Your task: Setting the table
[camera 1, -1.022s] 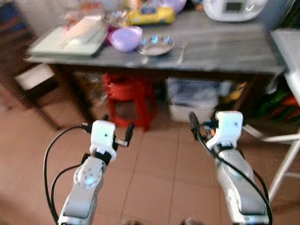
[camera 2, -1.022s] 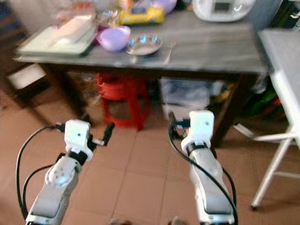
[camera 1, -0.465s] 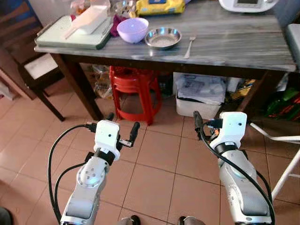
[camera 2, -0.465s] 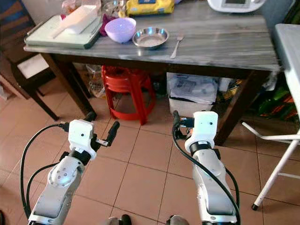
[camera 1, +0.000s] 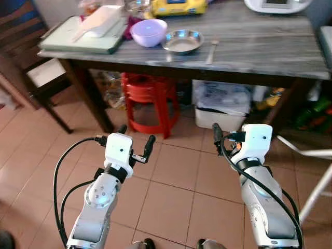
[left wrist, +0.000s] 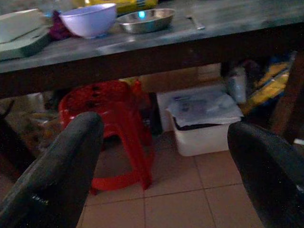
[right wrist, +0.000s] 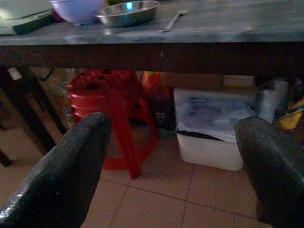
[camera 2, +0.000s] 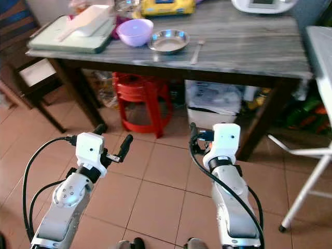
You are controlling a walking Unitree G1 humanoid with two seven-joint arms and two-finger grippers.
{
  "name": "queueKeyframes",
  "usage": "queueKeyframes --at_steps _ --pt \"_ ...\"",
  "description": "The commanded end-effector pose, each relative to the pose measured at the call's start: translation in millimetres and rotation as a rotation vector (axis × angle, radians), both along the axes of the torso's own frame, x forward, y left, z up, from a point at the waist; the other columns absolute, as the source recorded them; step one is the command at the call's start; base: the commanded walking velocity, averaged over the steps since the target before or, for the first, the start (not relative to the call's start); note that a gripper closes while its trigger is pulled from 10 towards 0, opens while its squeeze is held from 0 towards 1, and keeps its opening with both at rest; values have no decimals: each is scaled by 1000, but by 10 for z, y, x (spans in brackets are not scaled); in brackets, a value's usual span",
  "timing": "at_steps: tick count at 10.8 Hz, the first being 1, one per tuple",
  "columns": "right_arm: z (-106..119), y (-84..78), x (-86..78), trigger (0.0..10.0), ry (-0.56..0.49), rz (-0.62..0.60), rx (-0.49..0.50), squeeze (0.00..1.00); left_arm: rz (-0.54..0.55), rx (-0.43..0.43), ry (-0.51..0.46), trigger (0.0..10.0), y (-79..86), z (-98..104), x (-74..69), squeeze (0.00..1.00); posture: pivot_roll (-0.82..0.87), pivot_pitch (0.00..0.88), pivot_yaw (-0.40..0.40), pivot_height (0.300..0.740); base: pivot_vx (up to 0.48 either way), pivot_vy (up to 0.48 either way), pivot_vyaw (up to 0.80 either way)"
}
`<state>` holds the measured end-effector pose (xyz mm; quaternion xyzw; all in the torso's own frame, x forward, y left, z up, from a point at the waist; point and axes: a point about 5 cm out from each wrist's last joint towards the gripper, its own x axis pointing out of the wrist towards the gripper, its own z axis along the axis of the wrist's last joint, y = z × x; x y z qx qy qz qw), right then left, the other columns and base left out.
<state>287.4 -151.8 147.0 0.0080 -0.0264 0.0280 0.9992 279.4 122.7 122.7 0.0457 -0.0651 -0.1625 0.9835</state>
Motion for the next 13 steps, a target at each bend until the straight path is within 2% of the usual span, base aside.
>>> queueKeyframes --at_steps 1,4,10,13 --pt "-31 -6 -14 10000 17 -6 4 0 -4 13 -2 10000 21 -2 -8 0 -92 195 106 740 0 -247 -719" --pt "-28 -12 -9 10000 18 -5 7 0 -6 13 -2 10000 18 -8 -4 0 -92 194 105 740 0 -295 -448" --pt "-39 -1 -1 10000 25 0 7 0 -1 20 0 10000 38 -19 -14 0 -86 196 101 740 0 -322 0" --pt "-44 -2 7 10000 29 0 8 0 0 23 2 10000 47 -25 -15 0 -86 194 99 740 0 -322 -669"
